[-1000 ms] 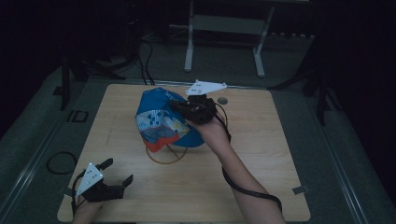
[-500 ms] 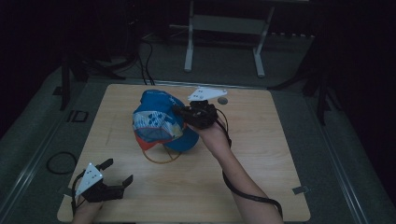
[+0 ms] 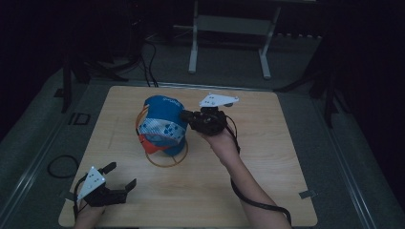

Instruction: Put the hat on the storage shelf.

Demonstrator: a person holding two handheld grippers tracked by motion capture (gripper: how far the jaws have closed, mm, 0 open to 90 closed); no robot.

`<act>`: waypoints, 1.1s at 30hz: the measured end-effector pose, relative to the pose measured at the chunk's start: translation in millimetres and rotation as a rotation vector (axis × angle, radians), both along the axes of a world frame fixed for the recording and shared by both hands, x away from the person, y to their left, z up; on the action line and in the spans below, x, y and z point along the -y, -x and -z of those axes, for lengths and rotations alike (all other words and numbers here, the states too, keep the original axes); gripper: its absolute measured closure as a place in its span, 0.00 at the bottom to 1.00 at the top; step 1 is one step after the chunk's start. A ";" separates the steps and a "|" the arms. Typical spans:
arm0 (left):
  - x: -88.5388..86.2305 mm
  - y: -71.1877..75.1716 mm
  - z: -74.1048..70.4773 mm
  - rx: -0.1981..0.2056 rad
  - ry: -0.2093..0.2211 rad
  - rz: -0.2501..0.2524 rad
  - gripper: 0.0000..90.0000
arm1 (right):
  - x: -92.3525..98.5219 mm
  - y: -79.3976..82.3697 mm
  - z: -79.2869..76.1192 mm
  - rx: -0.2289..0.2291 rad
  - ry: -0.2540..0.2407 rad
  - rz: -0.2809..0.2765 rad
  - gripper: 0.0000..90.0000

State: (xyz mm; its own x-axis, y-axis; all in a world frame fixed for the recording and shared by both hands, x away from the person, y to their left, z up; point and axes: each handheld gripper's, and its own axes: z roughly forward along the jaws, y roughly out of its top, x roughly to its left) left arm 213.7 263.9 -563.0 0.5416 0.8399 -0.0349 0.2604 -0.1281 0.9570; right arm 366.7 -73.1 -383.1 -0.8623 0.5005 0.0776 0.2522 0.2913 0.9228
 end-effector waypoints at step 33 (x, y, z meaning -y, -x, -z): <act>1.2 -0.8 1.7 -0.001 -0.012 0.006 0.02 | 28.1 18.6 28.8 -0.012 -0.004 -0.105 0.17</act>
State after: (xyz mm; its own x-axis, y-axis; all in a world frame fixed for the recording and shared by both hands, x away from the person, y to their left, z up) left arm 214.5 262.7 -564.8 0.5466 0.8370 -0.0258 0.2609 -0.1410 0.9550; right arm 348.1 -101.2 -411.9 -0.9091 0.4066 0.0901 0.2315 0.3134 0.9210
